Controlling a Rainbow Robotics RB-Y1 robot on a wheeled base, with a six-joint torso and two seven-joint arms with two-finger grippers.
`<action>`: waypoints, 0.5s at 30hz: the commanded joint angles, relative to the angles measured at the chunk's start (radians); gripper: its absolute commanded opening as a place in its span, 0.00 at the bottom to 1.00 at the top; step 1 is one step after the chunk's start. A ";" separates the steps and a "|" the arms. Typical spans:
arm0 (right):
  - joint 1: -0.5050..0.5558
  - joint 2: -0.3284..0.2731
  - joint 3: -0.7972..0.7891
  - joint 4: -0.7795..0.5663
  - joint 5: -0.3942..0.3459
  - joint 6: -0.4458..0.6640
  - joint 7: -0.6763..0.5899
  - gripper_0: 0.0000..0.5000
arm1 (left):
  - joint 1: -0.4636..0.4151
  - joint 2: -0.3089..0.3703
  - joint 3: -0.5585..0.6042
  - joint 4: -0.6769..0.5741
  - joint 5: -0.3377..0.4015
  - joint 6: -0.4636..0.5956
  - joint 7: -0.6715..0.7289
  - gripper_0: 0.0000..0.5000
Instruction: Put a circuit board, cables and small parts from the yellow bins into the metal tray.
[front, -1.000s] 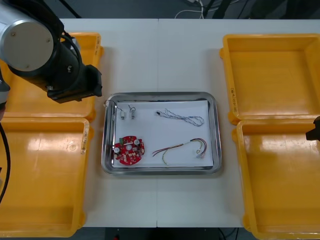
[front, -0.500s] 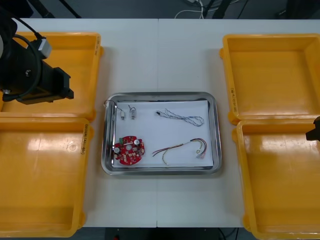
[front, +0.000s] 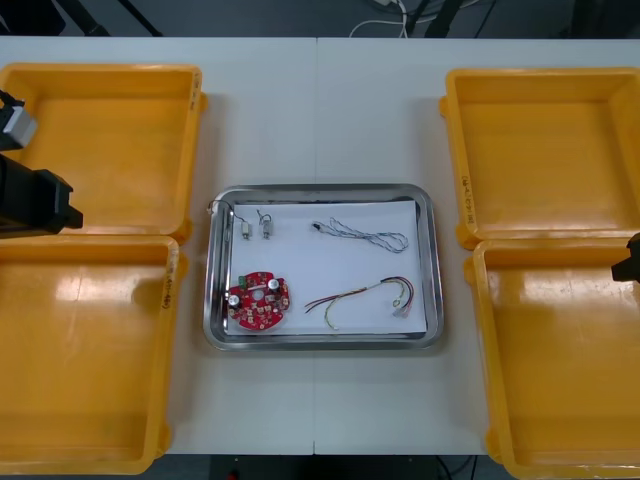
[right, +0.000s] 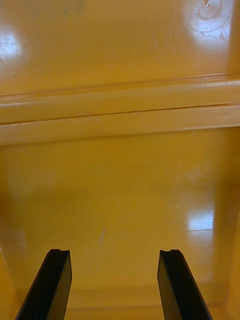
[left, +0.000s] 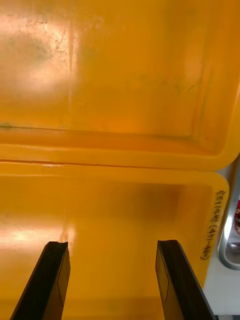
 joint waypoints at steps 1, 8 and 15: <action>0.009 -0.018 -0.011 -0.026 -0.008 0.005 0.038 1.00 | 0.071 0.048 0.076 -0.048 0.010 0.007 -0.109 1.00; 0.009 -0.018 -0.011 -0.026 -0.008 0.005 0.038 1.00 | 0.161 0.054 0.124 -0.071 0.010 0.007 -0.130 1.00; 0.009 -0.018 -0.011 -0.026 -0.008 0.005 0.038 1.00 | 0.252 0.054 0.158 -0.105 0.006 0.007 -0.150 1.00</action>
